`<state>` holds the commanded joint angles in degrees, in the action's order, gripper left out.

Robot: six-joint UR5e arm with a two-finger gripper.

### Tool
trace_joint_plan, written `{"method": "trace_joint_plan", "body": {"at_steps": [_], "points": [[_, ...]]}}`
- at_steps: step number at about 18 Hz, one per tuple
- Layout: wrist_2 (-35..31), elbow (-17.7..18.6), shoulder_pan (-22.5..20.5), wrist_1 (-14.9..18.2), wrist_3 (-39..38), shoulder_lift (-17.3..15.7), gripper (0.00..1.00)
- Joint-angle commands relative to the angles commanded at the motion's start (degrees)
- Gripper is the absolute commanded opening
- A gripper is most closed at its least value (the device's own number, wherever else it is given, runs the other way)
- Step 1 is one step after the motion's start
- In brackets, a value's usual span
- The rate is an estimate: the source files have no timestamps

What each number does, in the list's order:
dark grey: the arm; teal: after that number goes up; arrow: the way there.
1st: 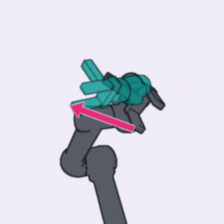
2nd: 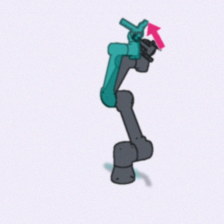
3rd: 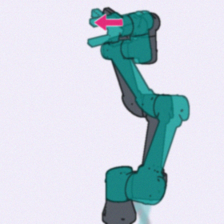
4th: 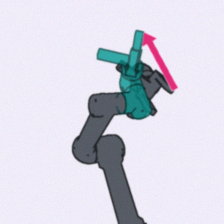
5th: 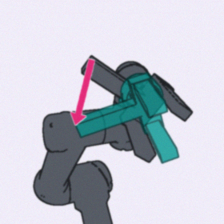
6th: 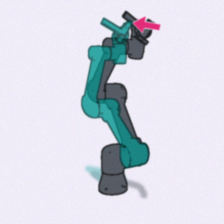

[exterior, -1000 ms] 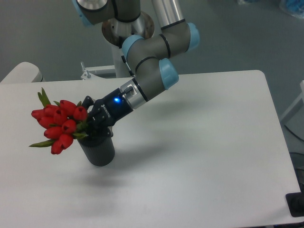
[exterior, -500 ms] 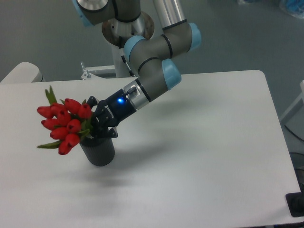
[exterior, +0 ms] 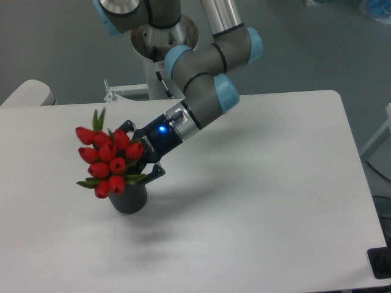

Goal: Insert the flowers into the vase
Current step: 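Tilt the bouquet upright and push stems deeper into the vase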

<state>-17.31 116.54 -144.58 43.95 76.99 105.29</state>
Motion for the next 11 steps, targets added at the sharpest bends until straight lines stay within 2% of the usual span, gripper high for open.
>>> {"method": "trace_joint_plan", "body": {"at_steps": [1,7,11], "points": [[-0.26,0.09,-0.09,0.0,0.0,-0.17,0.99],[-0.79,1.41,-0.62,0.09,0.0,-1.05,1.0],[-4.12,2.29,-0.97,0.09,1.05,-2.2,1.0]]}}
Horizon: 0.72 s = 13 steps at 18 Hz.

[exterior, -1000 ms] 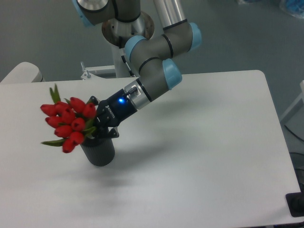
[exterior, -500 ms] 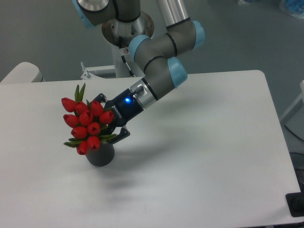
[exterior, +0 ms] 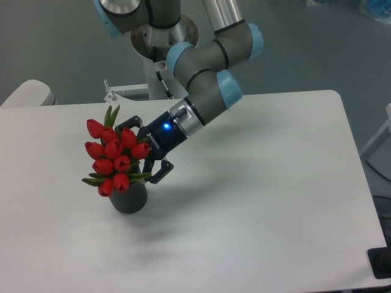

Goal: Insert the flowers into the vase
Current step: 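Tilt the bouquet upright and push stems deeper into the vase, then open the gripper and release the tulips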

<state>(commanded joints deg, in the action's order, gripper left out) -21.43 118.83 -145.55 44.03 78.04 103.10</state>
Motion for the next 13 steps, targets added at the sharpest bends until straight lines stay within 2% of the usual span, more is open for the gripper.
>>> {"method": "trace_joint_plan", "body": {"at_steps": [5,13], "points": [[-2.39,1.32,-1.4,0.09,3.35,-0.97,1.0],[-4.57,-0.08,-8.96,0.09,3.52,-3.78,1.0]]}}
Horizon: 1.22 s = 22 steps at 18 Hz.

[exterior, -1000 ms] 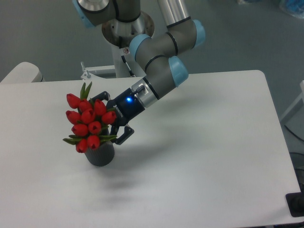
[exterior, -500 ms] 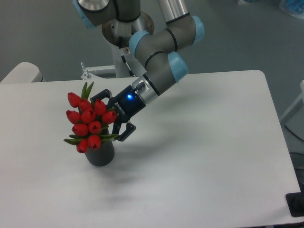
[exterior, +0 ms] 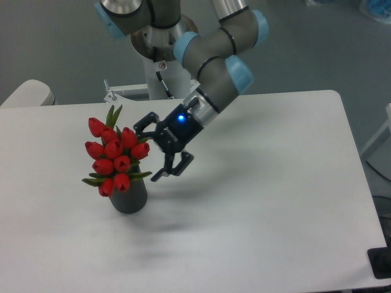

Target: Insert the flowers into the vase

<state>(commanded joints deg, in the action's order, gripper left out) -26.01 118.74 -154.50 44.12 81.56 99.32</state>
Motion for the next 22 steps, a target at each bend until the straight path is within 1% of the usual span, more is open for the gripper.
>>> {"method": "trace_joint_plan", "body": {"at_steps": [1,3,5,9,11,13,16,18,21,22], "points": [[-0.97,-0.27,-1.23,0.09,-0.52,-0.35,1.0],[-1.41,-2.02,-3.6,0.17,-0.61,-0.36,1.0],[-2.72,-3.86,-4.83,0.18,-0.53,-0.36,1.0],[-10.1,-8.08,-8.17,0.09,-0.09,-0.53,1.0],[-12.39,-10.54,-9.49,0.09,0.09,-0.1,1.0],[-16.51,-13.0,-9.94,0.17,0.44,0.52,1.0],[-25.03,-16.25,-10.03,0.26,1.14,1.4,1.0],[-28.56,-18.45,-10.11,0.61,2.02,1.84,1.0],[-33.83,-21.61,-9.77,2.28,2.9,2.81,1.0],[-35.32,-23.37,-9.68,3.76,3.77,3.07,1.0]]}}
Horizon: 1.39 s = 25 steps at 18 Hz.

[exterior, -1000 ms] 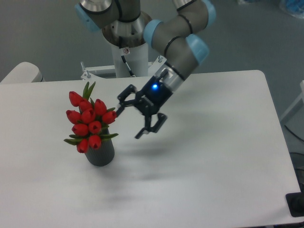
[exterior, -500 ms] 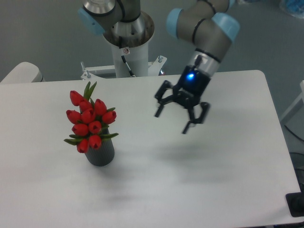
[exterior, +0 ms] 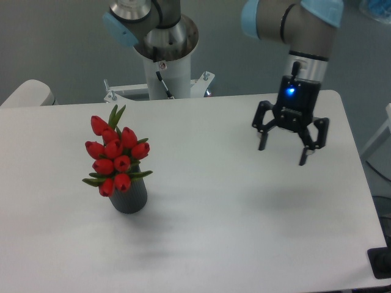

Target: Insert the flowers into the vase

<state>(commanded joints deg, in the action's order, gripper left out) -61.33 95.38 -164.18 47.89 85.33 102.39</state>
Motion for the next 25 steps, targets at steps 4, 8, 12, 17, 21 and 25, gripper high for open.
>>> {"method": "trace_joint_plan", "body": {"at_steps": [4,8,12,17,21,25], "points": [[-6.24,-8.43,0.18,9.92,8.07,2.55,1.0],[-12.4,-16.35,0.61,18.28,15.9,5.27,1.0],[-13.46,-19.96,1.58,19.79,17.24,7.64,1.0],[-13.55,-24.71,2.37,19.18,17.24,11.77,1.0],[-13.46,-24.8,2.46,18.74,17.32,12.31,1.0],[-13.55,-24.37,2.46,18.82,17.32,12.04,1.0]]}}
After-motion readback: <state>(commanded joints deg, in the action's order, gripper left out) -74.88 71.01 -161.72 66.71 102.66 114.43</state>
